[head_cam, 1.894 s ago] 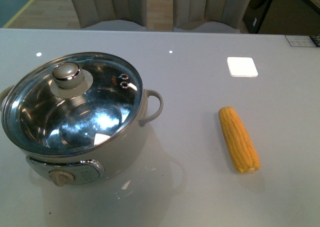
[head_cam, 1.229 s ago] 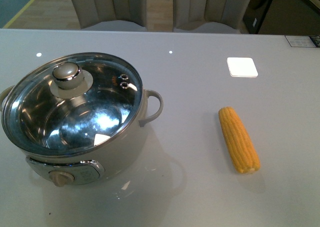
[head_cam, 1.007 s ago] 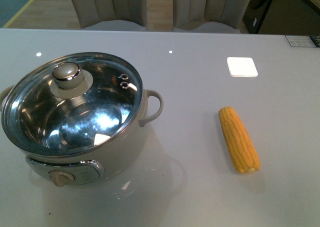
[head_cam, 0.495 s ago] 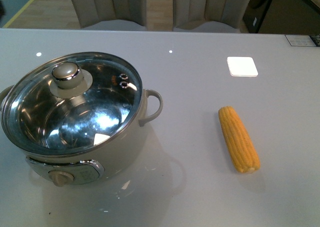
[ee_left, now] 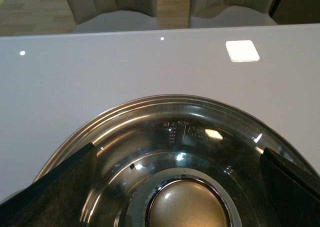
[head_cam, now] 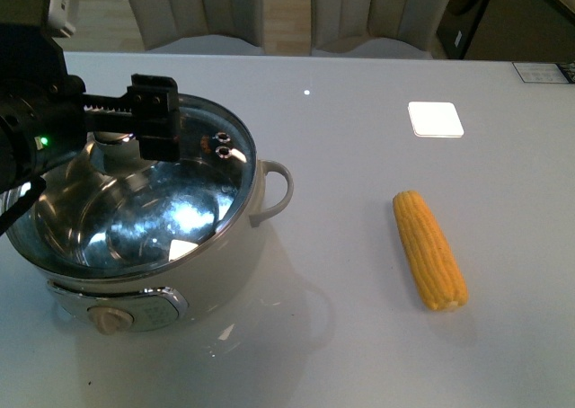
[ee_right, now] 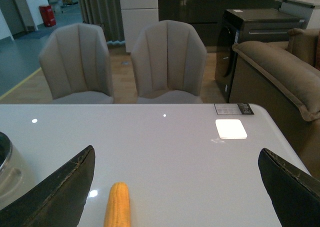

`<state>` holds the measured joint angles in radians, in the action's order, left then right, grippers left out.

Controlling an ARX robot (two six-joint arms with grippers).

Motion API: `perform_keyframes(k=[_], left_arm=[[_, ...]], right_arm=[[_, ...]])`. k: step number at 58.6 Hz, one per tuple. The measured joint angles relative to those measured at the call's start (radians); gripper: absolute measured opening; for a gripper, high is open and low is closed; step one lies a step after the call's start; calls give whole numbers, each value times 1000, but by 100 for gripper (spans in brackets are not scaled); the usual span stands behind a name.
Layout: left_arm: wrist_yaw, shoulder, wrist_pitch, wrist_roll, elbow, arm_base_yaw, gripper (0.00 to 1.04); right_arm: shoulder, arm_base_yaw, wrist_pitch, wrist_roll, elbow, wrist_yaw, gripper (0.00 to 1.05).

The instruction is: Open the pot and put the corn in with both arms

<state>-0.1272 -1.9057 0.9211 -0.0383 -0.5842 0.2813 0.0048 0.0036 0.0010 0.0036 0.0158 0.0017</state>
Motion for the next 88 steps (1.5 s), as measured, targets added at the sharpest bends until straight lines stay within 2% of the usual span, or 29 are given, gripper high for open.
perform_keyframes(k=[31, 42, 50, 88], left_arm=[[-10, -120, 17, -44, -31, 2, 97], [-8, -121, 13, -49, -34, 8, 70], [-14, -120, 11, -49, -40, 10, 44], [-31, -66, -67, -36, -52, 11, 43]], right_arm=[[0, 0, 0, 0, 0, 0, 96], [0, 0, 0, 0, 0, 0, 96], [0, 0, 0, 0, 0, 0, 96], [0, 0, 0, 0, 0, 0, 96]])
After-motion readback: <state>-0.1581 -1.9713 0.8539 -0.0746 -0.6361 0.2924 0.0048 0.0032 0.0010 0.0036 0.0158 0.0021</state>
